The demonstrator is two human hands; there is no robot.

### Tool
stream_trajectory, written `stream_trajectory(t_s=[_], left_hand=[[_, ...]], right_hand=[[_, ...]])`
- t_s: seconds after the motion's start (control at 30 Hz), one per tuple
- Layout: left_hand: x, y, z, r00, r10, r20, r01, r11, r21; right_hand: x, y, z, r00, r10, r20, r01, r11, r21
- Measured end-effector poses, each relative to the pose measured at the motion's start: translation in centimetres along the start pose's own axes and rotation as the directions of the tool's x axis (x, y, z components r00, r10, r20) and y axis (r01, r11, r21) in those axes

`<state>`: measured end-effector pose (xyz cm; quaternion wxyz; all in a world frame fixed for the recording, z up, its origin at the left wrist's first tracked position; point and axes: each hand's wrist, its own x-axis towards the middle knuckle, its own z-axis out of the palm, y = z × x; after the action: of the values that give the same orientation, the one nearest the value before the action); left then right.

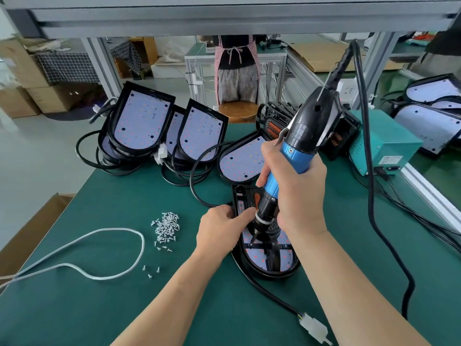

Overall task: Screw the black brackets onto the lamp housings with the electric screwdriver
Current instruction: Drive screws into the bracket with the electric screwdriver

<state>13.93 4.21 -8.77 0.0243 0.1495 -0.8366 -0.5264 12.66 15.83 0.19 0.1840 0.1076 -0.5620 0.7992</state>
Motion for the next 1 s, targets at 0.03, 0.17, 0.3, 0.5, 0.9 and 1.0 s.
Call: stream_trajectory(t_s=[0.03,0.17,0.3,0.5,0.9,1.0], left_hand=[[0.0,0.0,0.0,1.000,0.004,-0.002,-0.004,1.000,0.005],[0.2,-0.3,0.0,1.000,0.007,-0.011,-0.007,1.000,0.014],[0.2,-0.4,0.1,1.000,0.011,-0.012,-0.011,1.000,0.012],[0.0,-0.4,0.0,1.000,0.021,-0.005,-0.021,0.999,0.030],[-0.1,-0.8,-0.1,0.993,0.113,-0.019,-0.112,0.993,0.019],[-0.3,-1.0,-0.1,0.994,0.104,-0.026,-0.104,0.994,-0.030]], right_hand=[[0.0,0.0,0.0,1.000,-0.006,0.017,0.006,1.000,0.001],[-0.1,0.3,0.1,0.998,0.001,0.069,0.000,1.000,-0.007],[-0.2,0.3,0.3,0.986,0.000,0.166,0.003,1.000,-0.022],[-0.7,0.2,0.9,0.949,0.016,0.316,0.003,0.998,-0.061],[1.9,-2.7,0.3,0.928,-0.066,0.366,-0.006,0.981,0.193],[3.9,-4.4,-1.3,0.955,-0.085,0.285,0.010,0.967,0.253]])
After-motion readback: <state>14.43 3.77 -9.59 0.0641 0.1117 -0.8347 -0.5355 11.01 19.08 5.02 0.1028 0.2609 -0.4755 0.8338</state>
